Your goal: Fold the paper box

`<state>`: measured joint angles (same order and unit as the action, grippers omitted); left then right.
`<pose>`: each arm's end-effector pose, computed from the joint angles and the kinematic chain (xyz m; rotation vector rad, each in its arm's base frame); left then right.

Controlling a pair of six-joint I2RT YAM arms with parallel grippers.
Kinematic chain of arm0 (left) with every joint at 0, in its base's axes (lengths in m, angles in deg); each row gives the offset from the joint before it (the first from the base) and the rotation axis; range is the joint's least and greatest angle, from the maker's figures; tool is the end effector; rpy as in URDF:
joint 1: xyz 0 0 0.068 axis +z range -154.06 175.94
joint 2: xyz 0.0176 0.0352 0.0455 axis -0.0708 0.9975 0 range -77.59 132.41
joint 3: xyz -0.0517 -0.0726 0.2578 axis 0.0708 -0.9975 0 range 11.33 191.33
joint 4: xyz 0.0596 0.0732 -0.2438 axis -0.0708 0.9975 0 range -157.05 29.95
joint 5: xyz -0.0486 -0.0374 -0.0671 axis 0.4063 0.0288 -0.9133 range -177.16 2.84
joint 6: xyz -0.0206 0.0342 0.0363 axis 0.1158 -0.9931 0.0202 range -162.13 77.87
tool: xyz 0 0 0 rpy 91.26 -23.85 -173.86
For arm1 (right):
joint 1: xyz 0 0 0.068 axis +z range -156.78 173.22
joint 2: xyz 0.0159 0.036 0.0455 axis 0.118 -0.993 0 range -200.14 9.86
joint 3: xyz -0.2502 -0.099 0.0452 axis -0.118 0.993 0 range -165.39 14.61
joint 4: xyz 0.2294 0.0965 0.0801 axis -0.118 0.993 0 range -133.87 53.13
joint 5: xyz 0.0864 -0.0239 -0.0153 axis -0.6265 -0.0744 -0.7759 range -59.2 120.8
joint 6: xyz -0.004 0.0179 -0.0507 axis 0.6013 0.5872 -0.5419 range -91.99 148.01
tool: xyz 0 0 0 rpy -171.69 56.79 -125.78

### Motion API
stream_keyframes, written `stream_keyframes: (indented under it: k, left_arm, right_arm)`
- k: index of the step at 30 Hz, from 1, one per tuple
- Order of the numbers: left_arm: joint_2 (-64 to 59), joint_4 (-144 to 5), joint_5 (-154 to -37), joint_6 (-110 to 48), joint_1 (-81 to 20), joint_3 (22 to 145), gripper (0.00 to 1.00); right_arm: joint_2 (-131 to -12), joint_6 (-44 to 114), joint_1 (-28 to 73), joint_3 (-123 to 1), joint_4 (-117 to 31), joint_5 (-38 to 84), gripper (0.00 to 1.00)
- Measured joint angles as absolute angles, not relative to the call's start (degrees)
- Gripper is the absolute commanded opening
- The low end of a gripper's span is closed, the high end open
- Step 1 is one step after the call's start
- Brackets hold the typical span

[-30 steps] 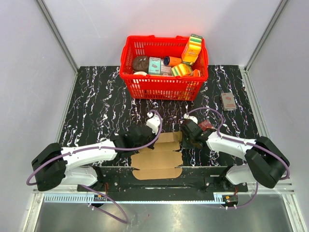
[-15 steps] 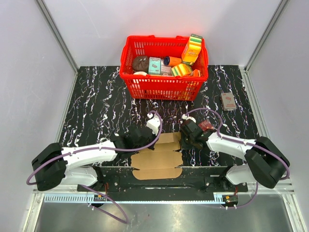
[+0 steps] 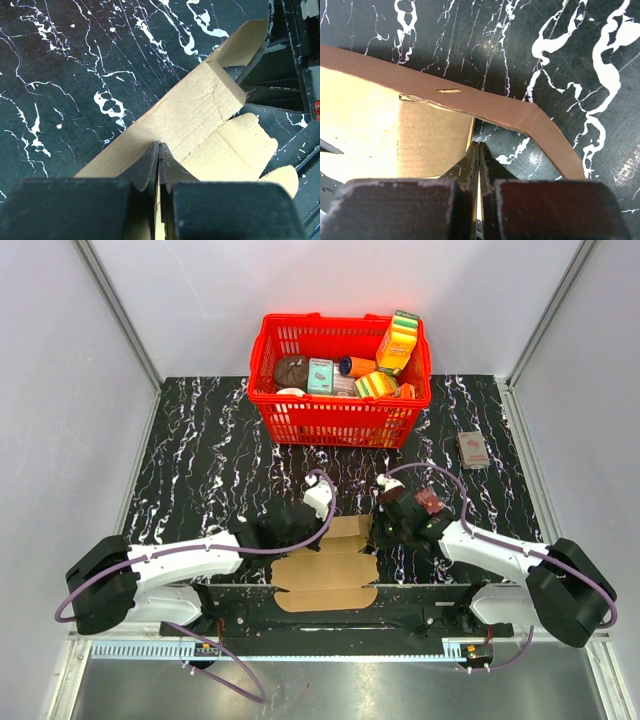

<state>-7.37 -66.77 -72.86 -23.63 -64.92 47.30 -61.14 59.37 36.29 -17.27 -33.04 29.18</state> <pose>0.1326 -0.2196 0.2121 0.6580 2.0995 -0.5251 0.1692 0.1595 0.1712 -0.2720 2.5242 0.5882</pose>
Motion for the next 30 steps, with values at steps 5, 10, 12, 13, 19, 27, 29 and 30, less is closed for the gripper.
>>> stream_keyframes:
  k: [5, 10, 12, 13, 19, 27, 29, 30]
  left_arm:
    - [-7.4, -66.8, -72.6, -23.6, -65.0, 47.3, 0.0]
    - [-7.4, -66.8, -72.4, -23.5, -65.1, 47.3, 0.0]
    - [-7.4, -66.8, -72.3, -23.4, -65.1, 47.3, 0.0]
    - [-7.4, -66.8, -72.3, -23.4, -65.2, 47.3, 0.0]
    - [-7.4, -66.8, -72.2, -23.4, -65.3, 47.3, 0.0]
    - [-7.4, -66.8, -72.2, -23.1, -65.4, 47.3, 0.0]
    - [-7.4, -66.7, -72.2, -23.0, -65.5, 47.3, 0.0]
    - [-7.4, -66.8, -72.2, -23.0, -65.6, 47.3, 0.0]
  right_arm:
    - [-62.8, 58.0, 36.3, -17.3, -34.4, 26.0, 0.02]
    - [-64.6, 56.9, 36.2, -17.3, -35.6, 23.5, 0.02]
    - [-65.1, 56.5, 36.2, -17.3, -36.1, 22.7, 0.02]
    - [-65.2, 56.3, 36.2, -17.3, -36.2, 22.5, 0.02]
    - [-65.4, 54.9, 36.2, -17.3, -37.2, 20.8, 0.03]
    - [-66.1, 53.7, 36.2, -17.3, -39.8, 19.0, 0.03]
    - [-66.6, 53.5, 36.2, -17.3, -40.1, 18.6, 0.03]
    - [-66.8, 53.5, 36.2, -17.3, -40.2, 18.5, 0.03]
